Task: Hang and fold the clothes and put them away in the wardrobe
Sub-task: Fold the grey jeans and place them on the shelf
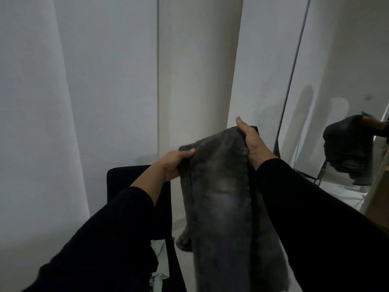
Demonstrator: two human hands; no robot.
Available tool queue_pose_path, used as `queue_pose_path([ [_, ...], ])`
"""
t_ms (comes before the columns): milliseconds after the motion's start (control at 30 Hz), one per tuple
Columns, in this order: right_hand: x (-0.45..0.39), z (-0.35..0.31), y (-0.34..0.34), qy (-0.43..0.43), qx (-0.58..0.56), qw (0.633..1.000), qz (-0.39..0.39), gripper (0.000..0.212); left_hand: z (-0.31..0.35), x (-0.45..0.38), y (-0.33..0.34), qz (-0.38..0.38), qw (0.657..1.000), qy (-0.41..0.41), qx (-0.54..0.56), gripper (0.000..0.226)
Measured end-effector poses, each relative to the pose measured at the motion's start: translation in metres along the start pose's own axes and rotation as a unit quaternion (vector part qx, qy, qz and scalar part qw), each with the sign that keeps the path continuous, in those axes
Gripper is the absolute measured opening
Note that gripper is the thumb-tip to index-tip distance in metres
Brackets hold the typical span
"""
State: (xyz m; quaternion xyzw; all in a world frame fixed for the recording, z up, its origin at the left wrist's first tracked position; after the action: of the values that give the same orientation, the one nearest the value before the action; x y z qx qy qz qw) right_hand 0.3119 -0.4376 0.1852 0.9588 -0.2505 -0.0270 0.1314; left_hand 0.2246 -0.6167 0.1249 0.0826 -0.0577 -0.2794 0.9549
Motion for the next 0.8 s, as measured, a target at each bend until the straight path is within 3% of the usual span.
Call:
queue_pose_path([
  [67, 0.002, 0.0, -0.008, 0.0, -0.025, 0.999, -0.035, 0.05, 0.018, -0.006, 0.013, 0.049, 0.997, 0.045, 0.041, 0.041],
  [233, 0.004, 0.019, -0.032, -0.009, -0.047, 0.997, -0.053, 0.064, 0.048, -0.018, 0.042, 0.115, 0.986, 0.112, 0.051, 0.038],
  [333, 0.005, 0.024, -0.042, -0.006, -0.073, 0.994, -0.078, 0.042, 0.06, -0.023, 0.051, 0.153, 0.978, 0.141, 0.017, 0.037],
  [500, 0.008, 0.029, -0.055, 0.028, 0.027, 0.993, -0.11, 0.043, 0.074, -0.025, 0.048, 0.186, 0.966, 0.163, -0.071, 0.028],
  [633, 0.007, 0.044, -0.052, 0.055, 0.097, 0.986, -0.124, 0.05, 0.068, -0.026, 0.034, 0.146, 0.979, 0.137, -0.044, 0.015],
  [733, 0.004, 0.048, -0.045, 0.066, 0.059, 0.989, -0.116, 0.038, 0.054, -0.027, 0.019, 0.09, 0.989, 0.091, -0.077, 0.044],
  [800, 0.001, 0.051, -0.043, 0.069, 0.063, 0.989, -0.111, 0.037, 0.045, -0.023, 0.01, 0.065, 0.985, 0.073, -0.144, 0.045],
])
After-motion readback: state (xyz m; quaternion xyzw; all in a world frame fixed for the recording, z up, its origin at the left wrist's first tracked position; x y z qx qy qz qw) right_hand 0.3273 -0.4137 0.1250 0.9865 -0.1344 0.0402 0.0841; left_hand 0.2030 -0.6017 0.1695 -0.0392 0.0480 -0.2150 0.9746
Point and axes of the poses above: each hand's wrist, its own x-axis away from the middle knuckle, its own y-axis out of the palm, z = x × y, the point moved 4 cm from there along -x, towards the middle knuckle, and after that the axes turned 6 degrees about z, right-handed, at the moved point
